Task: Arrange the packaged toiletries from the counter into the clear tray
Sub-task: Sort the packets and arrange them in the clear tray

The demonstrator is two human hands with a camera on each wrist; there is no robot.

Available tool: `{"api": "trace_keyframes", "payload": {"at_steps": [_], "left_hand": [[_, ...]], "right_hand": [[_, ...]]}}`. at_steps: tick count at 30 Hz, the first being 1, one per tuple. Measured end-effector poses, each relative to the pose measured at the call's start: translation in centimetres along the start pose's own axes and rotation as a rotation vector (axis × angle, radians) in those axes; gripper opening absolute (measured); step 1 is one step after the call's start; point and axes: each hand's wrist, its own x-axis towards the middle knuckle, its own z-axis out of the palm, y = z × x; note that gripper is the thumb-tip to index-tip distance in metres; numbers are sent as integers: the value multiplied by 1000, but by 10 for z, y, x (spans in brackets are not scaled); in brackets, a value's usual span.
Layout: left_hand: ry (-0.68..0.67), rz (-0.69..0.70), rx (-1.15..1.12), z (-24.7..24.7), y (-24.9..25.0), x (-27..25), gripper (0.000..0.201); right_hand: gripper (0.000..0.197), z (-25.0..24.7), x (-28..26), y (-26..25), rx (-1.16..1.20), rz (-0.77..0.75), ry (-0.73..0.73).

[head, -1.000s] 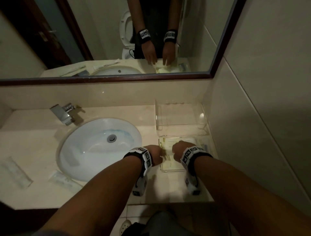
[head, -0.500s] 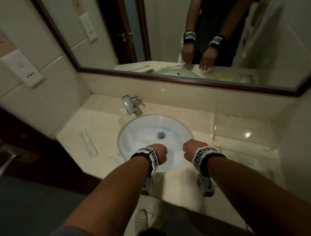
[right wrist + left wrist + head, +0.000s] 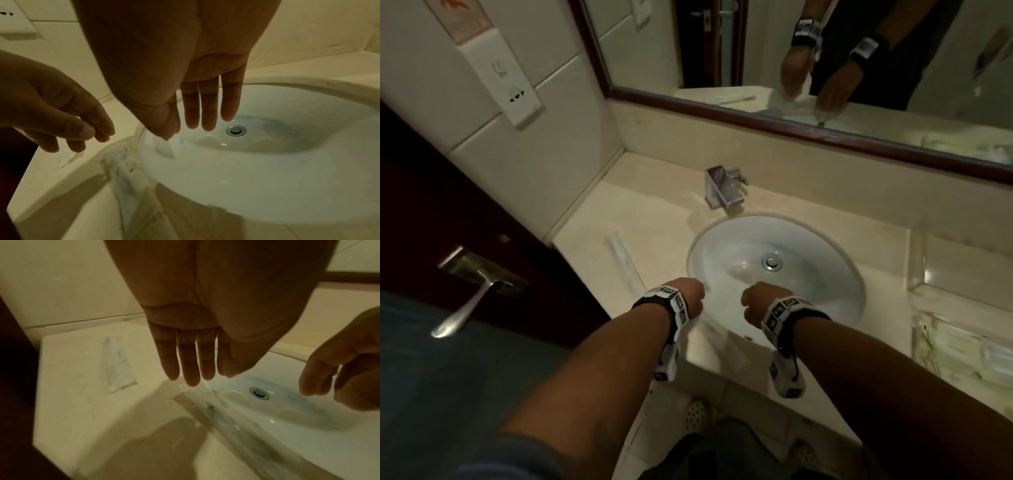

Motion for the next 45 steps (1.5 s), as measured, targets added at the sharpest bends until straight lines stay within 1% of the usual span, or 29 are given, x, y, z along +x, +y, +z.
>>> {"api": "trace_keyframes", "payload": {"at_steps": [4,9,12,16,19,22,24,27,30,33,37,42,45], "left_hand": [[7,-27,7,-3,-27,4,38],[37,-22,47,0,-37,5,40],[60,-22,50,7,-41,6,46],[84,-6,53,17,-42,12,46],[48,6,58,20,-42,13,48],[0,8,53,21,-41,14,47],[-13,3,55,23,-41,15,47],[-17,0,63,26,-43,16,50],[-10,13,81,29,-45,17,52],[-4,21,105,27,-44,16,54],[18,42,122,14,-35,15,49],[-14,100,181,-12,-4,17,34],[-54,129,210,-23,22,16,32]], "right_hand": [[31,-1,13,-25,36,-1,-21],[31,7,22,-45,63,-27,-78],[35,15,26,-55,57,-40,-85],[45,23,32,-60,90,-25,-82],[54,29,32,-64,130,-17,-72],[58,38,31,-68,134,-4,-59],[55,43,31,-69,131,4,-34],[44,45,32,-70,108,20,6],[37,45,32,-73,81,37,-11],[29,40,30,-74,59,24,12],[19,23,25,-65,48,-2,65],[15,5,8,-33,46,31,133],[16,0,-3,-11,50,52,197]]}}
